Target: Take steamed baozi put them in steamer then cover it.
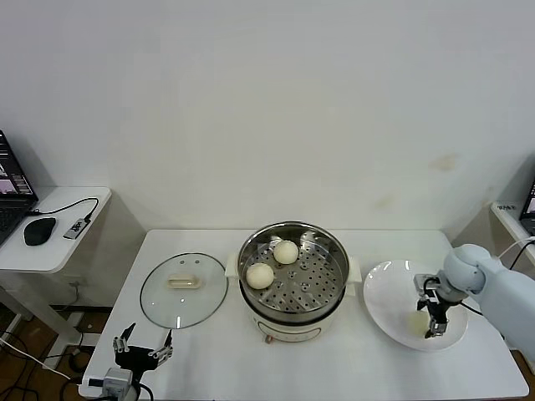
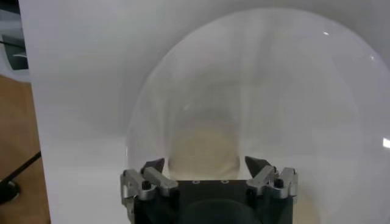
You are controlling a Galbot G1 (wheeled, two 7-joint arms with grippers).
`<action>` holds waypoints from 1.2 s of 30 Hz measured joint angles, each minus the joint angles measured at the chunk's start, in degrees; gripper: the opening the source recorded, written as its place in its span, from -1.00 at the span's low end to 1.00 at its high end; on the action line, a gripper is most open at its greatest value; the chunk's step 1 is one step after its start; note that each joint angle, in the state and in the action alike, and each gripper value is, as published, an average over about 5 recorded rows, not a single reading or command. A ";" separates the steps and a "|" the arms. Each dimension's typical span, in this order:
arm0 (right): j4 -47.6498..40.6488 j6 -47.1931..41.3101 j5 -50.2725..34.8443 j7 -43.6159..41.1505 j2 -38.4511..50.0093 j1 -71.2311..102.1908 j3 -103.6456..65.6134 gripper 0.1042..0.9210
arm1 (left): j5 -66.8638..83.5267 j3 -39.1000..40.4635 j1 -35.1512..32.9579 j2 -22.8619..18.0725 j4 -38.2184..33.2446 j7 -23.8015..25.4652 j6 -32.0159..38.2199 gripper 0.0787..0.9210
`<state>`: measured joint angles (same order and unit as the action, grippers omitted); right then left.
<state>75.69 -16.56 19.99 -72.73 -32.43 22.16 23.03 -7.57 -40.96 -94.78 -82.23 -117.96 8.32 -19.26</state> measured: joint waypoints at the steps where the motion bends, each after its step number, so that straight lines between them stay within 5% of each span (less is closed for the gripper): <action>1: -0.04 0.00 -0.01 0.02 0.04 0.04 -0.09 0.15 | -0.01 0.02 0.04 -0.01 0.03 0.00 0.00 0.77; 7: 0.17 -0.16 -0.48 -0.09 0.65 -0.52 -0.29 -0.06 | -0.01 0.11 0.05 -0.05 -0.06 0.01 -0.02 0.77; 24: 3.55 0.20 -13.24 -4.78 0.42 -23.51 11.50 -0.05 | -0.74 -1.03 0.99 -0.36 -0.26 -1.32 0.50 0.77; 36: 0.51 17.41 -25.22 -9.88 -10.68 -43.99 23.88 -0.05 | -0.85 -2.05 0.83 -0.23 -0.98 -2.46 1.28 0.77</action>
<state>76.20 0.85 -5.23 -82.61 -43.11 -21.83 46.91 -8.42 -43.01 -93.95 -82.45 -118.94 5.86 -17.98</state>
